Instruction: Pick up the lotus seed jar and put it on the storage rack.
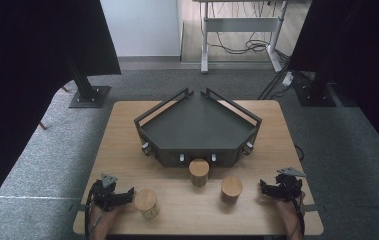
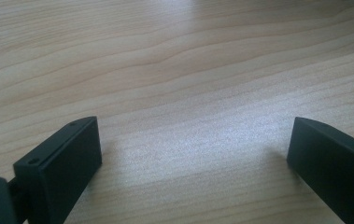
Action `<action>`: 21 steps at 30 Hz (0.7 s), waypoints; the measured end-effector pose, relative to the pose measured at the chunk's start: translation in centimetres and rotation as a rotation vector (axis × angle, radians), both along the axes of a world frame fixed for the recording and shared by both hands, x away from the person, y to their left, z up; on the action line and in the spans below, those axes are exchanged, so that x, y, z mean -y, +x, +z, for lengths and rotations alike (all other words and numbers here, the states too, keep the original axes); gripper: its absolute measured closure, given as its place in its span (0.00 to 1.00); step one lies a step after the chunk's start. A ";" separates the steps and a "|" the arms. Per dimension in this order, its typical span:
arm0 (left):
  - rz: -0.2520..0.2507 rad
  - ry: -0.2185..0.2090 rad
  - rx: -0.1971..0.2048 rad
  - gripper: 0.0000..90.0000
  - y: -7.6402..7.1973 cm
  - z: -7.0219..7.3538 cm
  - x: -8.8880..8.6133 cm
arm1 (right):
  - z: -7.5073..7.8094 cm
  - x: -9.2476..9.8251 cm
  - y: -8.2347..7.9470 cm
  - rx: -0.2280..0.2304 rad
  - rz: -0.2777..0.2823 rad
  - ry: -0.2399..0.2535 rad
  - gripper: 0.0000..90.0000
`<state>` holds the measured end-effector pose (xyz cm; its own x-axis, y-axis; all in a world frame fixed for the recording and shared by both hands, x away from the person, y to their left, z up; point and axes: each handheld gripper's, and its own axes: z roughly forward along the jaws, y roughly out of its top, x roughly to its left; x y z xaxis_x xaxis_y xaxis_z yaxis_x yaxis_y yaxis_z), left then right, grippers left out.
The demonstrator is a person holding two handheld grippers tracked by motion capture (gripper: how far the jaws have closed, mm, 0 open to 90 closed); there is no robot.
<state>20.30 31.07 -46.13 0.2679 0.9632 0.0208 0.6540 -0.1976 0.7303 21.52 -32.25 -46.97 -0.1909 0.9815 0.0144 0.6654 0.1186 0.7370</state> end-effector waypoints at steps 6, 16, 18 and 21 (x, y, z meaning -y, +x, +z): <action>0.008 -0.001 0.000 0.03 0.0 0.0 0.0 | 0.0 0.0 -0.1 -0.001 0.004 0.001 0.05; 0.013 -0.013 0.047 0.07 -0.9 -0.1 -0.3 | 0.0 0.0 -0.1 0.000 0.009 0.001 0.05; 0.011 -0.027 0.070 0.08 -1.2 0.0 -0.5 | 0.0 0.0 -0.1 0.000 0.010 0.001 0.05; 0.000 -0.051 0.099 0.08 -1.7 0.1 -0.7 | 0.0 0.0 -0.1 0.000 0.012 0.001 0.05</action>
<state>18.61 31.79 -46.08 0.2666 0.9638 -0.0017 0.5785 -0.1586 0.8001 21.38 -32.29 -46.96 -0.2024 0.9792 0.0154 0.6643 0.1257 0.7368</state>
